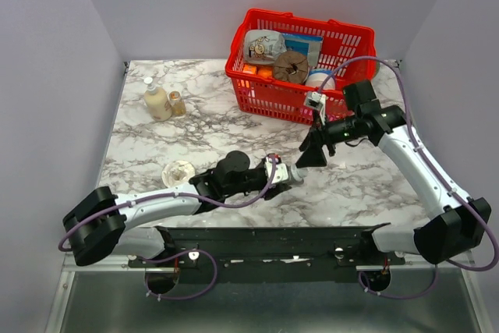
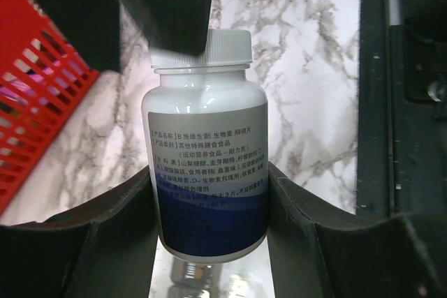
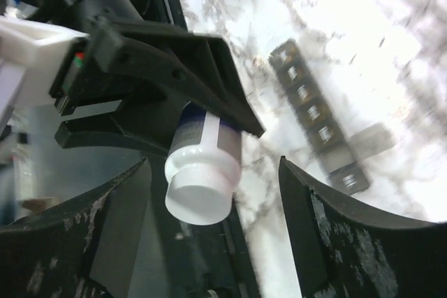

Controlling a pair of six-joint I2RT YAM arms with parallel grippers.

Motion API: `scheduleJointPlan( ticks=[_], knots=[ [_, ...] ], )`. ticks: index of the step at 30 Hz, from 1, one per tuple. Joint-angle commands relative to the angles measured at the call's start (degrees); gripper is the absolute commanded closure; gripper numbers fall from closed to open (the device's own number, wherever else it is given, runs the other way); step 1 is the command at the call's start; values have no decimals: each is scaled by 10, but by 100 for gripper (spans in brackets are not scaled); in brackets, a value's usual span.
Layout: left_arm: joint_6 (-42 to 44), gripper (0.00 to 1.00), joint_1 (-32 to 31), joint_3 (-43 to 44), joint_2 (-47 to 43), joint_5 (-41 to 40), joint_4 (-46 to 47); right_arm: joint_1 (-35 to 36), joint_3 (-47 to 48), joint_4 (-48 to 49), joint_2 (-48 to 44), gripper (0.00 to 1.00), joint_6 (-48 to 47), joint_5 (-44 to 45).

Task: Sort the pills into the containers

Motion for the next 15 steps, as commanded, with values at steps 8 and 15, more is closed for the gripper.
scheduleJointPlan(
  ticks=[8, 15],
  knots=[
    [-146, 100, -4, -98, -142, 13, 11, 4, 10, 150, -121, 0, -191, 134],
    [-139, 100, 0, -130, -193, -43, -32, 38, 75, 46, 0, 1, -94, -39]
  ],
)
